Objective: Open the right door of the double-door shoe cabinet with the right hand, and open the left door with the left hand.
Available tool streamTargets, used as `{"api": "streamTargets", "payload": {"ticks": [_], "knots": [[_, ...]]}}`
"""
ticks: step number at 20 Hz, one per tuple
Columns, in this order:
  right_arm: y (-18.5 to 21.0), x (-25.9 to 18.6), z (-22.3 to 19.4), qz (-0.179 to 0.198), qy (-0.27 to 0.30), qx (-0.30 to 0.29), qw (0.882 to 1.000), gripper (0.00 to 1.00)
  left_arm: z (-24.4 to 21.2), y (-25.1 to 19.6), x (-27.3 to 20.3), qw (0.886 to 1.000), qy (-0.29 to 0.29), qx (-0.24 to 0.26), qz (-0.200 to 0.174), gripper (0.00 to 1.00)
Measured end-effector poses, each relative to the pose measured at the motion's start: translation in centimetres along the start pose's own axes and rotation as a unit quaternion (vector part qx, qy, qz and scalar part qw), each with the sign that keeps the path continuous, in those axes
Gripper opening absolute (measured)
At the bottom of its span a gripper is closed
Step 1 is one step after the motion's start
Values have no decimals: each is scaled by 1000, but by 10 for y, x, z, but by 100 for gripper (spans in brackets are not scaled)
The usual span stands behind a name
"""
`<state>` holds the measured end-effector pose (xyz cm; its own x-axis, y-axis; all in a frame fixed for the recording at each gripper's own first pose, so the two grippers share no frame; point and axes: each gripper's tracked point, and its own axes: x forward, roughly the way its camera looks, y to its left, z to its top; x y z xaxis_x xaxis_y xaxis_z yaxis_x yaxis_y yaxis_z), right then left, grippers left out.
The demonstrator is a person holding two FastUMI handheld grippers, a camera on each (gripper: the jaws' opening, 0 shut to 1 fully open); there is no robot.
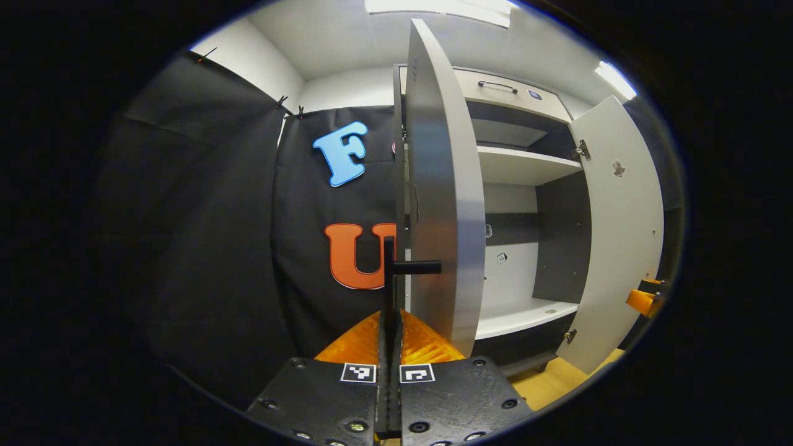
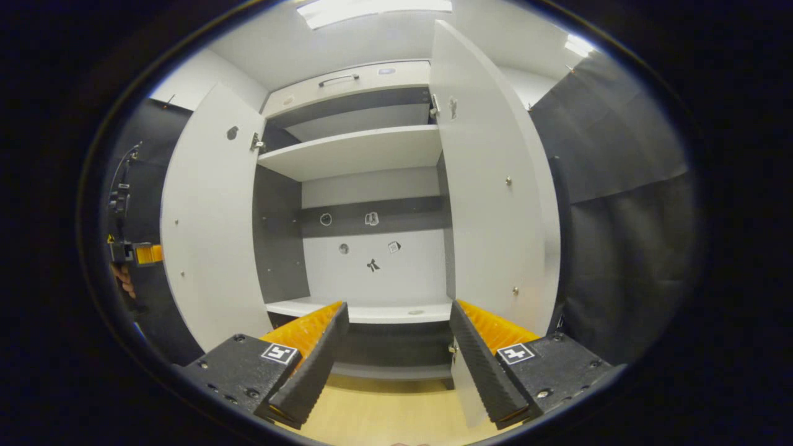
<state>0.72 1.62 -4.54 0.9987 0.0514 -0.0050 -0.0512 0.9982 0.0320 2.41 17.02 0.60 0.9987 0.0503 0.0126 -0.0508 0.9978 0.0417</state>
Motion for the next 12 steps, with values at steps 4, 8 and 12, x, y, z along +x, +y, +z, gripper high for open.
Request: {"api": "streamTargets", "payload": {"ticks": [4, 8, 12], "knots": [[7, 3, -2, 3, 6, -8, 1000, 100, 0, 10, 2, 999, -28, 20, -37, 0], [16, 7, 0, 10, 5, -14, 1000, 100, -6, 10, -5, 996, -45, 41, -65, 0], [20, 9, -5, 11, 9, -15, 1000, 100, -10, 12, -25, 996, -38, 69, -30, 0]]}}
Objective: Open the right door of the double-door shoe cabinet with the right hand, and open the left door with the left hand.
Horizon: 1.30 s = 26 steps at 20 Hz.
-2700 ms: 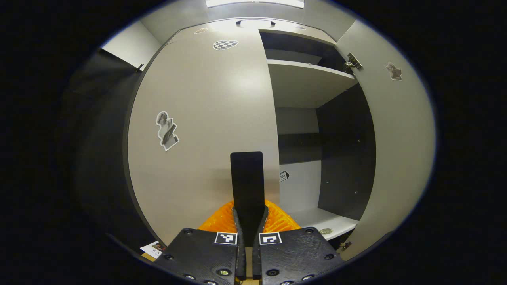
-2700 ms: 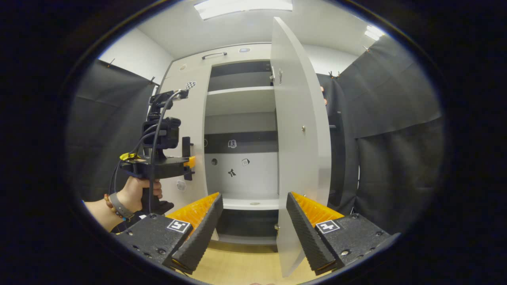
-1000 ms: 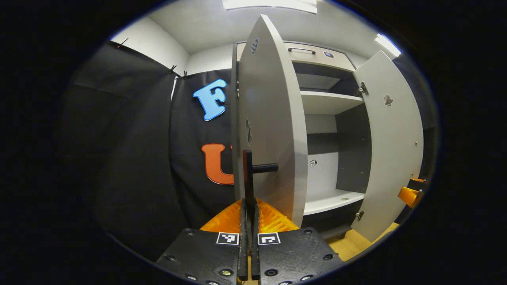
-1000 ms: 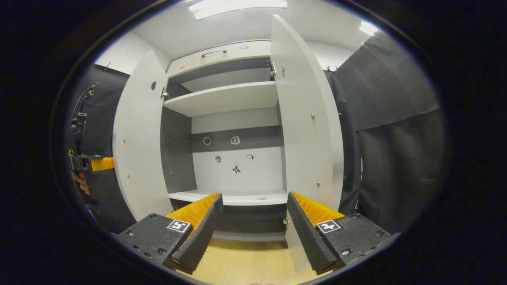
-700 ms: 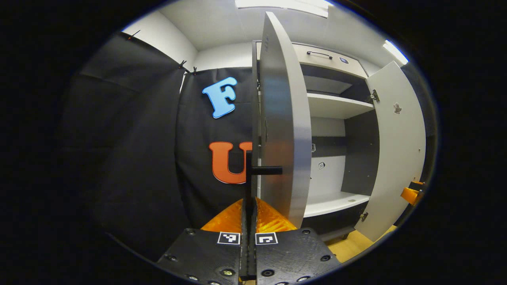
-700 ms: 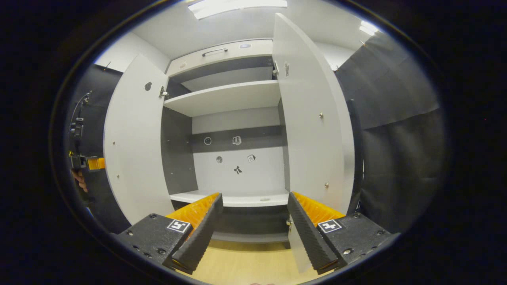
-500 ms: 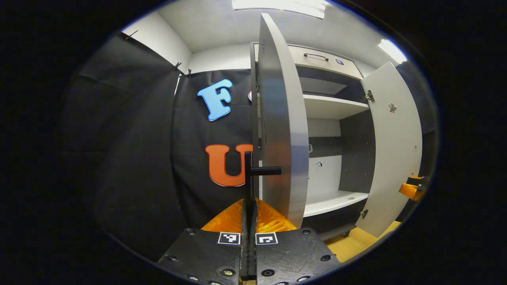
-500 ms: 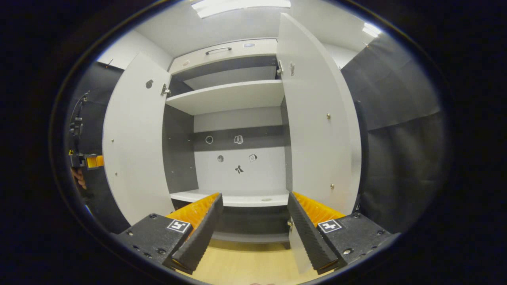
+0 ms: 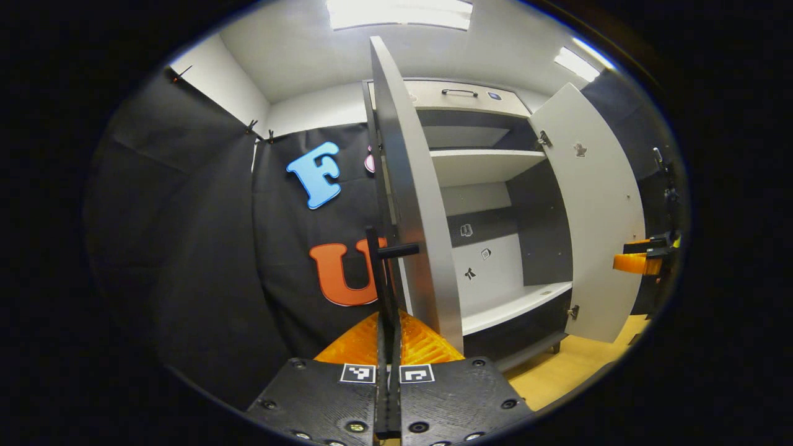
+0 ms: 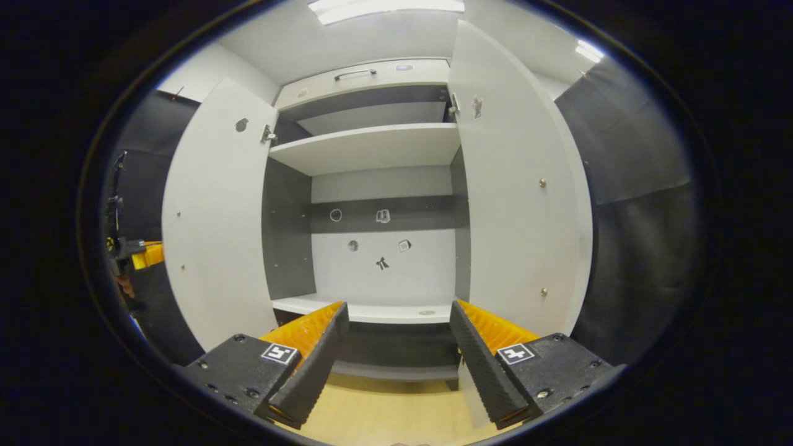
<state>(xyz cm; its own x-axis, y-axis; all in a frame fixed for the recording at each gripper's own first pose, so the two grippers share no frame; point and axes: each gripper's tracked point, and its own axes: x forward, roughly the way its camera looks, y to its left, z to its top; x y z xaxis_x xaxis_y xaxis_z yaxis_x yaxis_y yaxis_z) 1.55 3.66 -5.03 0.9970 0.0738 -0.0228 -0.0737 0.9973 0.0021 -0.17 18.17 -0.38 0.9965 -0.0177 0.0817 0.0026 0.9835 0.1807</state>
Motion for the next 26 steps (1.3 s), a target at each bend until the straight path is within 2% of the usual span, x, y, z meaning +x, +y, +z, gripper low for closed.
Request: {"api": "streamTargets", "payload": {"ticks": [1, 2, 3, 5, 7, 9, 12, 15, 17, 19, 20, 21, 22, 23, 24, 25, 26], "knots": [[-1, 0, -3, -2, 3, 1, 1000, 100, -1, -2, -10, 1000, 4, -2, 6, 11], [-2, 1, -8, -3, 9, 3, 1000, 100, 2, -11, -22, 1000, -1, -5, 2, 11], [-5, 2, -13, -5, 15, 7, 1000, 100, 5, -19, -31, 1000, -7, -8, 1, 0], [-10, 3, -22, -10, 25, 13, 1000, 100, 8, -47, -44, 1000, -5, -30, -8, 0], [-16, 3, -22, -18, 18, 13, 1000, 100, 10, -97, -44, 998, 3, -52, -40, 0], [-18, -2, -24, -16, 26, 8, 1000, 100, 9, -134, -27, 998, 4, -55, -41, 0], [-20, -13, -15, -12, 20, 11, 1000, 100, -15, -184, 10, 993, 37, -95, -61, 0], [-22, -23, -4, -15, 11, 5, 1000, 100, -33, -195, 42, 992, 58, -105, -30, 0], [-25, -29, 1, -19, 1, -4, 1000, 100, -40, -196, 49, 990, 77, -117, -23, 0], [-26, -33, 1, -19, -2, -13, 1000, 100, -34, -200, 47, 990, 64, -120, -26, 0], [-26, -34, 1, -18, -4, -14, 1000, 100, -29, -200, 45, 992, 56, -113, -27, 16], [-26, -34, 2, -17, -4, -14, 1000, 100, -26, -198, 43, 993, 47, -102, -24, 27], [-26, -33, 1, -16, -4, -13, 1000, 100, -22, -196, 40, 995, 42, -87, -19, 36], [-25, -33, 1, -14, -3, -10, 1000, 100, -18, -194, 36, 997, 36, -70, -14, 38], [-24, -33, 1, -13, -4, -7, 1000, 100, -13, -192, 33, 998, 28, -58, -8, 49], [-24, -33, 1, -11, -4, -4, 1000, 100, -9, -196, 31, 998, 23, -49, -12, 56], [-23, -33, 0, -10, -4, -3, 1000, 100, -6, -199, 27, 999, 20, -44, -17, 70]]}}
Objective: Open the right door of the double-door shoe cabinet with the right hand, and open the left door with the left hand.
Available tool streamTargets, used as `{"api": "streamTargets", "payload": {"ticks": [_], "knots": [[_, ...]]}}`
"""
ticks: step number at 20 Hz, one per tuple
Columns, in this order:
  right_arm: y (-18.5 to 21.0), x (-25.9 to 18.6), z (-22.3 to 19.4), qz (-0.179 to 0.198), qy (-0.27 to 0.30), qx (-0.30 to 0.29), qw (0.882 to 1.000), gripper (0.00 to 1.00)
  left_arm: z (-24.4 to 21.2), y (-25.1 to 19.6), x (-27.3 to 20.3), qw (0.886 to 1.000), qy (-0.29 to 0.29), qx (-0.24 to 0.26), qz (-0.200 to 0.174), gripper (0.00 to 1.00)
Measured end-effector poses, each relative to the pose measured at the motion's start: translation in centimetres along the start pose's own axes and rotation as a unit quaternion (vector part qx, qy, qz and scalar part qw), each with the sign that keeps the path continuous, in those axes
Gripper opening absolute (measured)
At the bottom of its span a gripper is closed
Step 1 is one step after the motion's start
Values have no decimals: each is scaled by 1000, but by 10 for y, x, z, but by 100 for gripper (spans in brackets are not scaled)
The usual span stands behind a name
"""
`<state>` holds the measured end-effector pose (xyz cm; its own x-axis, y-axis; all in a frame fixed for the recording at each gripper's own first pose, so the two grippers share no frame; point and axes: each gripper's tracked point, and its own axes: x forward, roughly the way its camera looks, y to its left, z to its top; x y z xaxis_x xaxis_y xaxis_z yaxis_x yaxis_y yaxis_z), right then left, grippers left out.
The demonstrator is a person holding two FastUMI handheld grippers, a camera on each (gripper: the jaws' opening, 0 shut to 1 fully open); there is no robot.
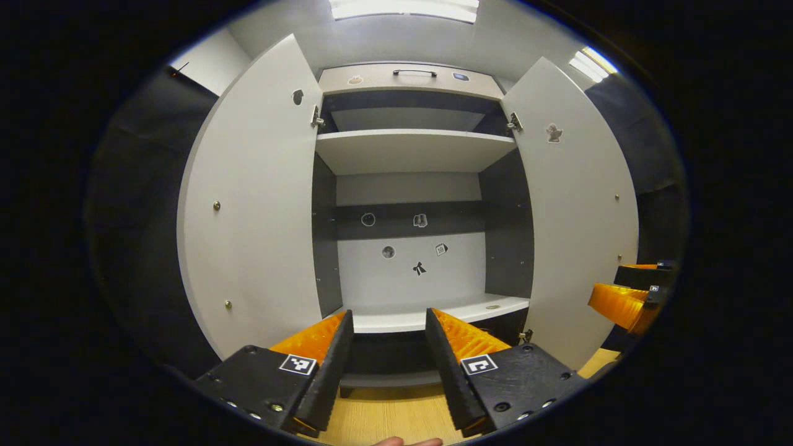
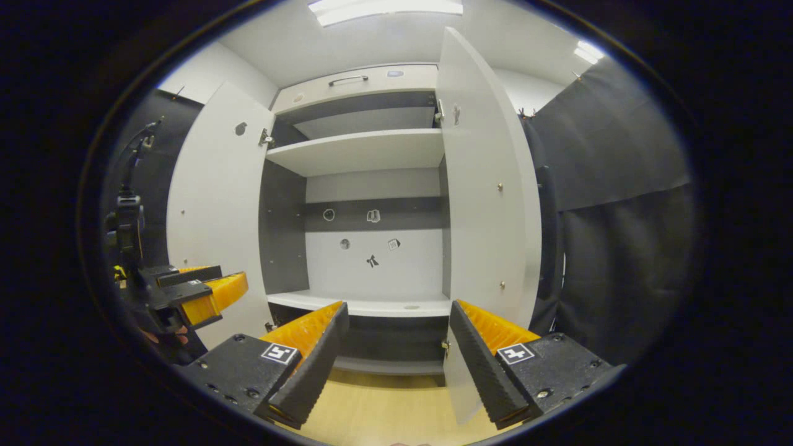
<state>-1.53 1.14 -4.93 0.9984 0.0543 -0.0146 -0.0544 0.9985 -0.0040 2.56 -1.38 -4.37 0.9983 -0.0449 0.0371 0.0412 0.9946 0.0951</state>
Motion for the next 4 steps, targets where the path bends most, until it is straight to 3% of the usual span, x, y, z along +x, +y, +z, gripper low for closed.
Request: {"api": "streamTargets", "payload": {"ticks": [1, 2, 4], "knots": [[0, 0, 0, 0, 0, 0, 1000, 100, 2, -4, -4, 1000, 0, 1, -5, 77], [1, 0, -1, 1, 1, -1, 1000, 100, 4, -5, -6, 1000, -1, 0, -5, 90], [4, 0, -2, 2, 2, -1, 1000, 100, 8, -2, -10, 1000, -4, 2, 0, 94]]}}
